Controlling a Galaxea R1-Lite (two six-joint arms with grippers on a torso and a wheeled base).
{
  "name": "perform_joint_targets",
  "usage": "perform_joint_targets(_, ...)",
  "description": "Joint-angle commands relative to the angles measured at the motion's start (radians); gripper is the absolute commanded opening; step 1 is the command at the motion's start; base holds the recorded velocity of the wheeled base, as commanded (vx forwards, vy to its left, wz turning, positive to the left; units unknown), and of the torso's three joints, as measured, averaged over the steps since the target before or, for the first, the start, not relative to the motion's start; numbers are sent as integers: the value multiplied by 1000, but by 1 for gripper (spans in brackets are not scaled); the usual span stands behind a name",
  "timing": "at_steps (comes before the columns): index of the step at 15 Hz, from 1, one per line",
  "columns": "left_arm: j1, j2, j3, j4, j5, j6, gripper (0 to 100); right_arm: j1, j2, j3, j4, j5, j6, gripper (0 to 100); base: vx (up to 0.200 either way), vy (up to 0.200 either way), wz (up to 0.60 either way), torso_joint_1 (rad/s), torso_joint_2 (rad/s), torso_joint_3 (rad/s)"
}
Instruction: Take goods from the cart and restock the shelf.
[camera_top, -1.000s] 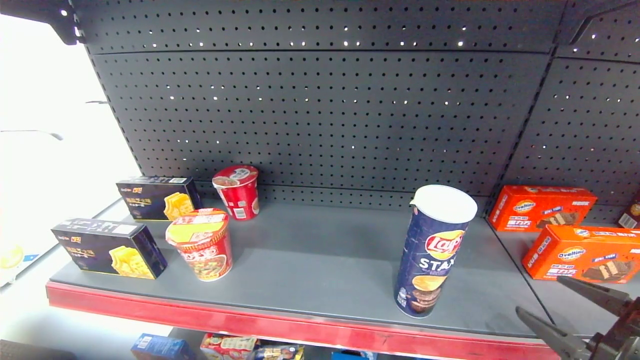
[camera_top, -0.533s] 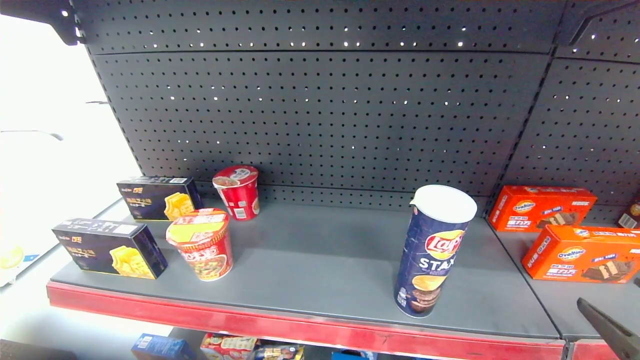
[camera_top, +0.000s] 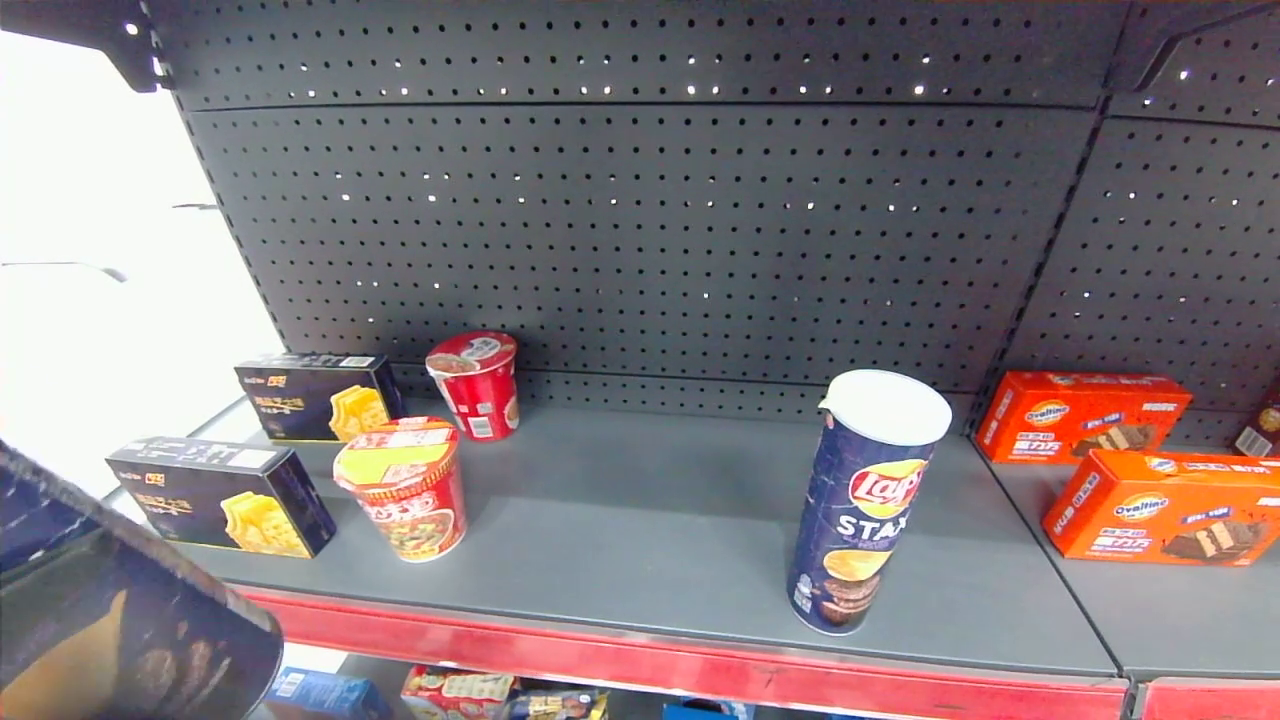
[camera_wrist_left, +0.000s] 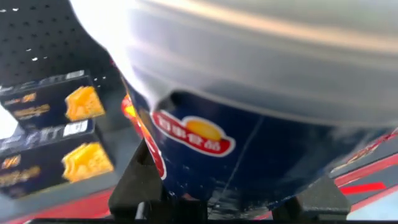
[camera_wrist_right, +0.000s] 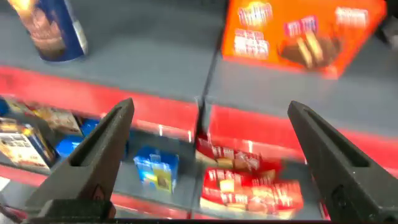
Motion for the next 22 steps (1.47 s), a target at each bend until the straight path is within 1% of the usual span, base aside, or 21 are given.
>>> perform_joint_targets(1, -22, 127, -31, -12, -2, 2, 0, -8, -155, 2, 25, -10, -7, 100, 0, 0, 0, 0, 0, 0)
perform_joint_targets(2, -30, 144, -29, -13, 0, 2, 0, -8, -155, 2, 25, -24, -22, 100, 0, 0, 0, 0, 0, 0)
perform_joint_targets(4, -73, 195, -51, -38, 1, 2, 0, -8, -155, 2, 23, -33, -57, 100, 0, 0, 0, 0, 0, 0)
perform_joint_targets(5, -96, 233, -58, -67, 0, 2, 0, -8, -155, 2, 23, -29, -74, 100, 0, 0, 0, 0, 0, 0)
perform_joint_targets(6, -108, 253, -60, -79, 0, 2, 0, -8, -155, 2, 23, -26, -74, 100, 0, 0, 0, 0, 0, 0)
perform_joint_targets(7, -134, 285, -66, -104, 0, 2, 0, -8, -155, 2, 23, -20, -65, 100, 0, 0, 0, 0, 0, 0)
perform_joint_targets(10, -168, 312, -81, -113, 0, 2, 0, -8, -155, 2, 23, -3, -65, 100, 0, 0, 0, 0, 0, 0)
perform_joint_targets(11, -177, 325, -84, -113, 0, 2, 0, -8, -155, 2, 23, -6, -65, 100, 0, 0, -600, 2, 2, -2)
perform_joint_targets(13, -188, 330, -92, -113, 1, 2, 0, -8, -155, 2, 23, -1, -73, 100, 0, 0, -600, -61, 159, 102)
perform_joint_targets(20, -190, 351, -104, -115, 1, 2, 0, -8, -155, 2, 23, 3, -68, 100, 0, 0, 0, -8, 26, 17)
perform_joint_targets(22, -190, 351, -103, -115, 1, 2, 0, -8, -155, 2, 23, 20, -68, 100, 0, 0, 0, 0, 0, 0)
